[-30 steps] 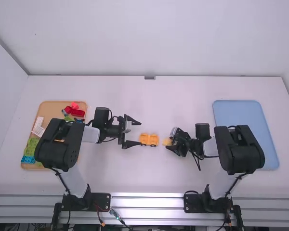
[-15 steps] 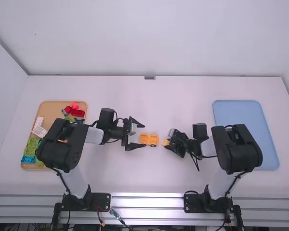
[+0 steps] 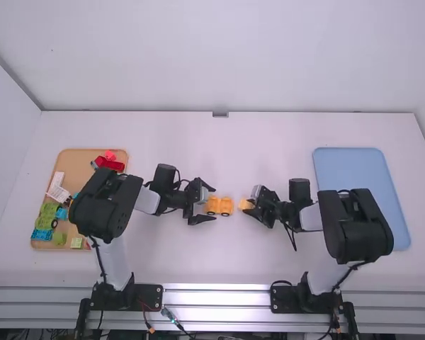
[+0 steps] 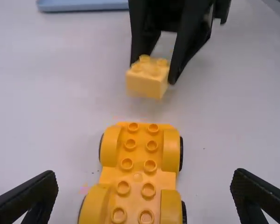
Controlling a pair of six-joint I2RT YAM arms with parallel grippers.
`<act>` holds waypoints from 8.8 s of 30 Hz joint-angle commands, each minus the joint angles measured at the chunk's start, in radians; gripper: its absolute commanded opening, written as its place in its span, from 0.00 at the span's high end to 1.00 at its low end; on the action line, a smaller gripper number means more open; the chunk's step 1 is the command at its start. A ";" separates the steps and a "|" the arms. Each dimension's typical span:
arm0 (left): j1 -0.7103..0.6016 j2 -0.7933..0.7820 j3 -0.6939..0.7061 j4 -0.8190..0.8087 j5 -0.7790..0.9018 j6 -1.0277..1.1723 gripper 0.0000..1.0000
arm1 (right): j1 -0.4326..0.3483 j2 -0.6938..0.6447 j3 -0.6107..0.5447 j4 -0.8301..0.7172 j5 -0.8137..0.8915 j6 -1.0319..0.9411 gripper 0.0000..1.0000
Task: Assemble lego blocks to make yellow taxi
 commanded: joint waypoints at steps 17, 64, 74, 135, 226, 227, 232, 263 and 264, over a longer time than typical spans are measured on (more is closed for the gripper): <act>-0.036 0.194 0.143 -0.028 0.000 -0.006 0.25 | 0.175 -0.069 0.205 -0.360 0.100 -0.100 0.88; -0.035 0.194 0.138 -0.086 -0.006 -0.005 0.45 | 0.202 0.084 0.286 -0.380 0.079 -0.179 0.92; -0.036 0.194 0.137 -0.101 -0.006 -0.004 0.49 | 0.202 0.084 0.286 -0.380 0.100 -0.186 0.92; -0.035 0.194 0.139 -0.104 -0.007 -0.005 0.49 | 0.214 0.084 0.286 -0.383 0.158 -0.152 0.89; -0.035 0.194 0.140 -0.099 -0.010 -0.012 0.17 | 0.139 -0.145 0.285 -0.169 0.406 0.428 0.01; -0.035 0.194 0.140 -0.097 -0.010 -0.012 0.07 | 0.143 -0.145 0.286 -0.176 0.414 0.429 0.01; -0.034 0.184 0.140 -0.097 -0.007 -0.034 0.01 | 0.169 -0.145 0.286 -0.176 0.459 0.428 0.01; 0.495 -0.571 0.140 -0.799 -1.081 -1.446 0.01 | 0.218 -0.145 0.286 -0.074 0.601 0.425 0.01; 0.527 -0.571 0.140 -0.829 -1.102 -1.493 0.01 | 0.219 -0.145 0.286 -0.070 0.602 0.425 0.01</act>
